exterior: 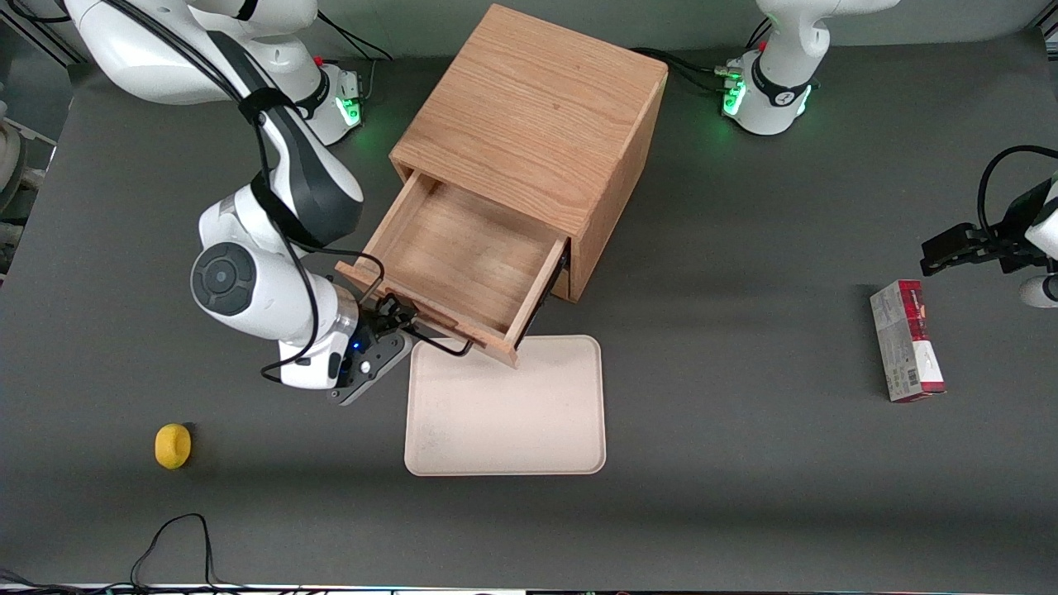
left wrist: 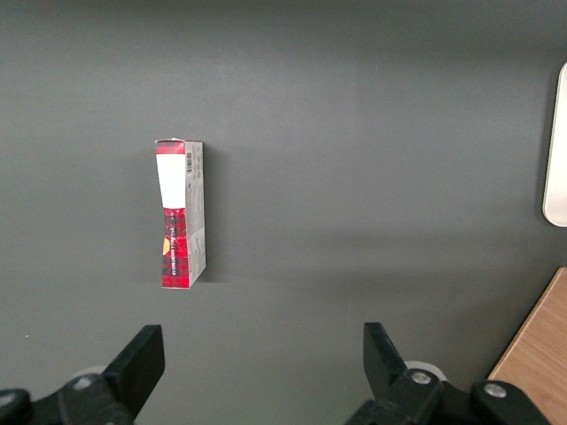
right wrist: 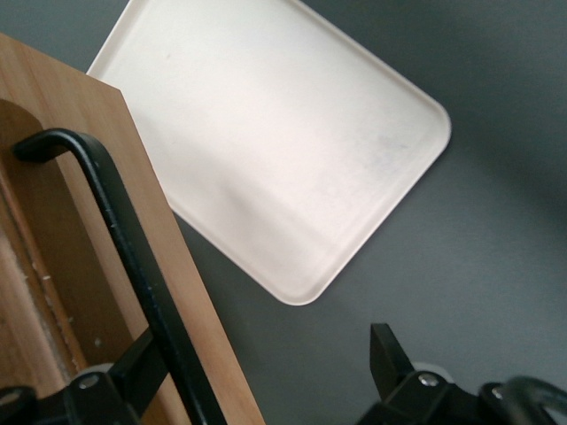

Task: Open upper drawer
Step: 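Pull the upper drawer outward by its handle with the right gripper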

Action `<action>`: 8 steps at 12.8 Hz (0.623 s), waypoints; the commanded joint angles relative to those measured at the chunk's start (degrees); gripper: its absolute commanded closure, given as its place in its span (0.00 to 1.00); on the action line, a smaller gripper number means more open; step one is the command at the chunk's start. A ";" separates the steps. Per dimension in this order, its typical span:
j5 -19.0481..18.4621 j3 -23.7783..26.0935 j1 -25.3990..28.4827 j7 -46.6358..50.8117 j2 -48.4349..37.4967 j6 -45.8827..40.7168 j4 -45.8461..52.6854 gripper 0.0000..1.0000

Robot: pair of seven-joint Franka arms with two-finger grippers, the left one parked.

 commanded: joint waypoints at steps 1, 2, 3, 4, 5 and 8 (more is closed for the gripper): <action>-0.86 -0.99 0.46 -0.91 1.41 -0.36 3.19 0.00; -0.60 -1.69 0.37 -0.91 1.41 -0.36 3.54 0.00; -0.16 -2.04 0.37 -0.82 1.41 -0.53 3.80 0.00; 0.02 -2.22 0.37 -0.21 0.45 -1.58 3.80 0.00; 0.11 -2.40 0.28 1.01 -1.47 -4.72 3.89 0.00; 2.73 -9.05 0.02 10.75 -11.73 -12.81 3.10 0.00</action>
